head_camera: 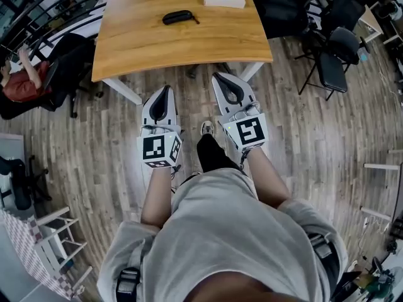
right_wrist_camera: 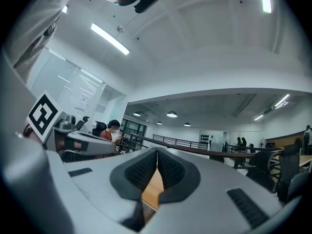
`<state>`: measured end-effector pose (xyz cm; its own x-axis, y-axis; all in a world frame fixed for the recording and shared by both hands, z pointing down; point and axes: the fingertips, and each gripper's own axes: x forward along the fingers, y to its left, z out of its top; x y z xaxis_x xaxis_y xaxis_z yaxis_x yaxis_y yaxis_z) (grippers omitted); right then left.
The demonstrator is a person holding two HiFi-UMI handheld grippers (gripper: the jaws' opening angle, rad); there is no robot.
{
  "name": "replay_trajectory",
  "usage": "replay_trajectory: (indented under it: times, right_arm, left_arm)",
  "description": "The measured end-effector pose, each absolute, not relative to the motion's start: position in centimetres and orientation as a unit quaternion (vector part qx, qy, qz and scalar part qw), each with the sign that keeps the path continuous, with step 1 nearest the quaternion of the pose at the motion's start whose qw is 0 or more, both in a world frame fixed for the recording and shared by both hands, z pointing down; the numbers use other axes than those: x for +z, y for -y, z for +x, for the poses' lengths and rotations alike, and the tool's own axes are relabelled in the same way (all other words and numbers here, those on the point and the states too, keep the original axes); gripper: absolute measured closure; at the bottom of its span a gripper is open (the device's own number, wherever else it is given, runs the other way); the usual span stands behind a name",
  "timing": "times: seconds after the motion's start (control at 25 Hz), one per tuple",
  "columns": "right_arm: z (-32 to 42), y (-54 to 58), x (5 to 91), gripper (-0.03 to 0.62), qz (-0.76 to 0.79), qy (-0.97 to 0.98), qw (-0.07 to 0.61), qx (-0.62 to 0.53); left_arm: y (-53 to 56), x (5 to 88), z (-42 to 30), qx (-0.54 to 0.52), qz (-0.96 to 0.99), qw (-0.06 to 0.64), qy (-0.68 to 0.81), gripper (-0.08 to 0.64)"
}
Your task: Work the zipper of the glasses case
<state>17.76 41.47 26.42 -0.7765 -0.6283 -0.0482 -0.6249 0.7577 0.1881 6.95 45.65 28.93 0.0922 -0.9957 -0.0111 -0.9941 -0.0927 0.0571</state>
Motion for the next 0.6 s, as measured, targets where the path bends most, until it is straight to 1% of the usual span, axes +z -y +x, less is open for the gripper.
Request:
replay_trajectory:
  times: [0.12, 0.28, 0.44, 0.6]
  right_arm:
    - [15.9, -35.6, 26.4, 0.566, 0.331, 0.939, 0.007, -0.089]
    - [13.7, -27.3, 27.6, 0.566, 0.311, 0.946, 0.024, -0.088]
    - [11.6, -21.1, 30.2, 0.566, 0.279, 0.956, 0.066, -0.067]
    - [9.9, -16.9, 33.6, 0.566, 0.255, 0.960, 0.105, -0.052]
  left_arm:
    - [-39.8, 28.7, 4.9, -0.018, 0.737, 0.012, 0.676, 0.537]
    - [-31.4, 30.0, 3.1, -0.002, 0.731, 0.022, 0.682, 0.537]
    - [-25.4, 32.7, 1.5, 0.031, 0.722, 0.047, 0.690, 0.537]
    - [-21.6, 35.5, 0.0, 0.040, 0.709, 0.082, 0.700, 0.537]
